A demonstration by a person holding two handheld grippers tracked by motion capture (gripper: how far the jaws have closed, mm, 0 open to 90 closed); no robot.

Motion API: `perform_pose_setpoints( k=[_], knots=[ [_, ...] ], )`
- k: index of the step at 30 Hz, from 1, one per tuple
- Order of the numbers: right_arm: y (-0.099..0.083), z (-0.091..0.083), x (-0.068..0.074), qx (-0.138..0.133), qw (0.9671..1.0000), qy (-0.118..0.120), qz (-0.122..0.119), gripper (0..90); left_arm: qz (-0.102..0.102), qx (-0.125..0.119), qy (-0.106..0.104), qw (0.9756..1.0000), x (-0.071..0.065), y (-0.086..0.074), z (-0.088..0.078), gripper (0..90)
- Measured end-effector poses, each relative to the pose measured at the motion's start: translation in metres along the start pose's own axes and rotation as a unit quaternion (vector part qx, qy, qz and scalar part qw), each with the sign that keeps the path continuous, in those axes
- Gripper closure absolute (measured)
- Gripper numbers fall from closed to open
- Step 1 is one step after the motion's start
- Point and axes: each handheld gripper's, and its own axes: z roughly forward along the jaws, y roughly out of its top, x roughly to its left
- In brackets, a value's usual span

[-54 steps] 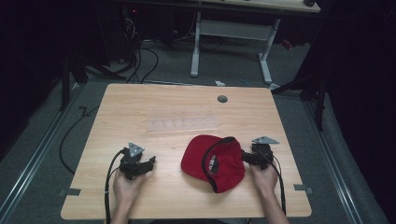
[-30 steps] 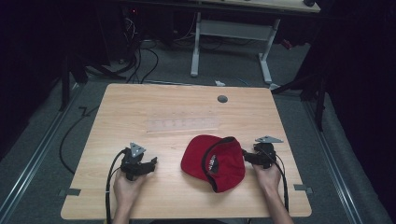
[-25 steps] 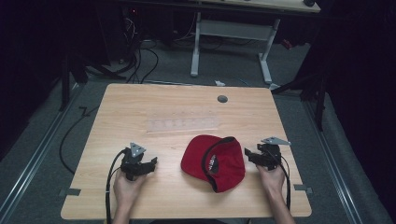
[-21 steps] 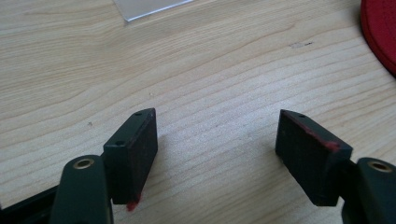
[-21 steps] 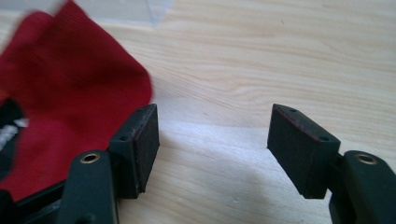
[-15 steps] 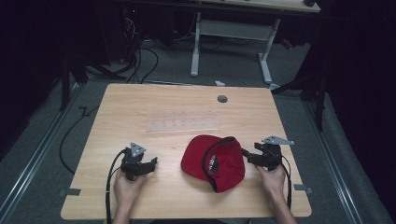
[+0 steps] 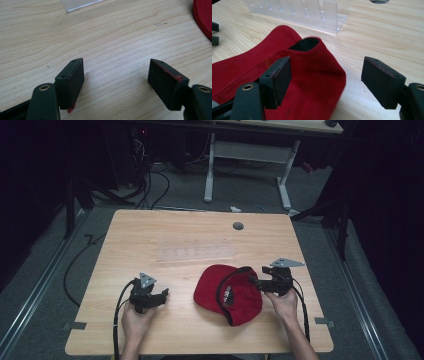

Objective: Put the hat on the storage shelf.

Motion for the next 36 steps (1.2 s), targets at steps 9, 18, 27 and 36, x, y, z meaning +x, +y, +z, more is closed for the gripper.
perform_pose_setpoints(
  k=[9, 18, 27, 36],
  knots=[
    [0.008, 0.018, 0.001, 0.008, 0.9995, 0.031, -0.008, 22.0, -0.001, -0.001, 0.000, 1.0000, 0.000, 0.000, 0.000, 29.5],
    [0.020, 0.033, 0.009, 0.024, 0.9979, 0.054, -0.025, 21.3, -0.001, -0.001, 0.000, 1.0000, 0.000, 0.000, 0.001, 29.5],
    [0.026, 0.047, 0.012, 0.036, 0.9960, 0.078, -0.024, 20.8, -0.001, -0.001, 0.000, 1.0000, 0.000, 0.000, 0.001, 29.5],
    [0.023, 0.064, 0.013, 0.066, 0.9934, 0.091, -0.024, 24.6, -0.002, -0.001, 0.000, 1.0000, 0.000, 0.000, 0.001, 29.5]
  ],
)
